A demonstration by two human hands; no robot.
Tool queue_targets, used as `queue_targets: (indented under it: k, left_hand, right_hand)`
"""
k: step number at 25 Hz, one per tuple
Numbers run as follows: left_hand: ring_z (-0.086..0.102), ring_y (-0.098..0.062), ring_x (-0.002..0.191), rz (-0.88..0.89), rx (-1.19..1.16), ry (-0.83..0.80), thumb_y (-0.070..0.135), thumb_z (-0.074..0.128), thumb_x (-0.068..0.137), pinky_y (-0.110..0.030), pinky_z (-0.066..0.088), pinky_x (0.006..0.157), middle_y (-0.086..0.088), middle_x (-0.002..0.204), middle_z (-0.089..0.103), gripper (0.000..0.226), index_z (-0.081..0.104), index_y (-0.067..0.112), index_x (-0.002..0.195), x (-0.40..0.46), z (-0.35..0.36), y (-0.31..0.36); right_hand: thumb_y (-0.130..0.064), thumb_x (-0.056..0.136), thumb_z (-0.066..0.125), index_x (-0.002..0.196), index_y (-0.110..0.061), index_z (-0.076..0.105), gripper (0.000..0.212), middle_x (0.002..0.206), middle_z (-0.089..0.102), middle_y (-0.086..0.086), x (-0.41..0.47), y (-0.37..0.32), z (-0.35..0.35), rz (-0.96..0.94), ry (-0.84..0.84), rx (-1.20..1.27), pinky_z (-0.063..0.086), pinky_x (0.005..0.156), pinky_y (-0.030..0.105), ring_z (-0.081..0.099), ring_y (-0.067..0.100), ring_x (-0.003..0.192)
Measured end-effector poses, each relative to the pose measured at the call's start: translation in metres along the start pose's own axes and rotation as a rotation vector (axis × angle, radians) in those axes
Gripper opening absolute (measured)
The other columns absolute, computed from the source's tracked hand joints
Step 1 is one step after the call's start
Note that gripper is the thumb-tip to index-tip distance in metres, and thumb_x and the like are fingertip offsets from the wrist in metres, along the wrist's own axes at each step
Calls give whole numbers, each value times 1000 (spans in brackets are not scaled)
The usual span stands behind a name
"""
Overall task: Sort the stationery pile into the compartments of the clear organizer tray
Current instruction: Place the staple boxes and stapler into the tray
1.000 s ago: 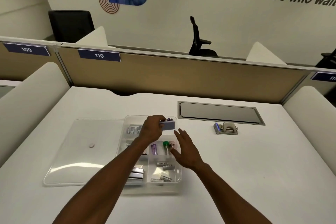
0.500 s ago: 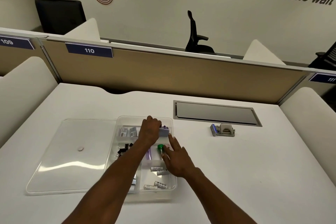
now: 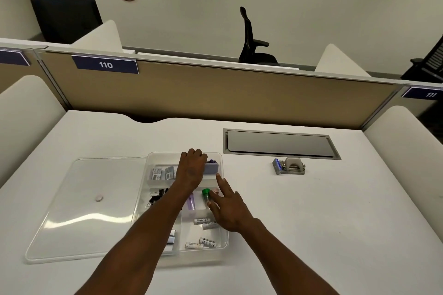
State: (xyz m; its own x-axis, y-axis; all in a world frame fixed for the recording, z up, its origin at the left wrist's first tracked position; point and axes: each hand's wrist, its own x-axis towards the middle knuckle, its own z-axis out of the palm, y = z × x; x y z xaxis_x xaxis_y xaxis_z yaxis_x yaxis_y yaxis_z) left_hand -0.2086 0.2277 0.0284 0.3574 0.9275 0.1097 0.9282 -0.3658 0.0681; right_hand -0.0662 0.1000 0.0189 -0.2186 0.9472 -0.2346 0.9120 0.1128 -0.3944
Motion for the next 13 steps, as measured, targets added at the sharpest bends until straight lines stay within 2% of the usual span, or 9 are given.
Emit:
queue_targets:
  k: [5,8,11,13]
  left_hand:
    - [58,-24,97,-11,2,28,19,68,86,-37,43,86,-6,104,65,19,64,15,104,0,2,0]
    - [59,-25,90,-32,-46,53,17,78,75,-38,46,79,-5,96,66,25,65,16,96,-1,4,0]
    - [59,-25,92,-40,-180,113,21,82,69,-38,46,79,-4,99,67,34,67,17,99,-4,0,2]
    - [58,-25,95,-38,-303,200,25,78,73,-39,47,79,-3,102,66,33,66,18,103,-12,-6,7]
  right_hand:
    - [-48,103,28,150,-29,35,51,163,-17,-7,0,0,-1,7,-19,13,9,120,51,-7,19,152]
    - [-49,102,31,147,-29,38,50,165,-11,-5,0,-2,-1,-1,8,14,9,121,51,-5,20,152]
    - [-54,98,38,133,-28,46,45,164,15,0,-6,5,2,-27,255,82,22,119,45,20,20,148]
    - [-56,95,44,127,-25,50,45,153,37,2,-11,20,-3,32,461,184,35,111,39,38,19,136]
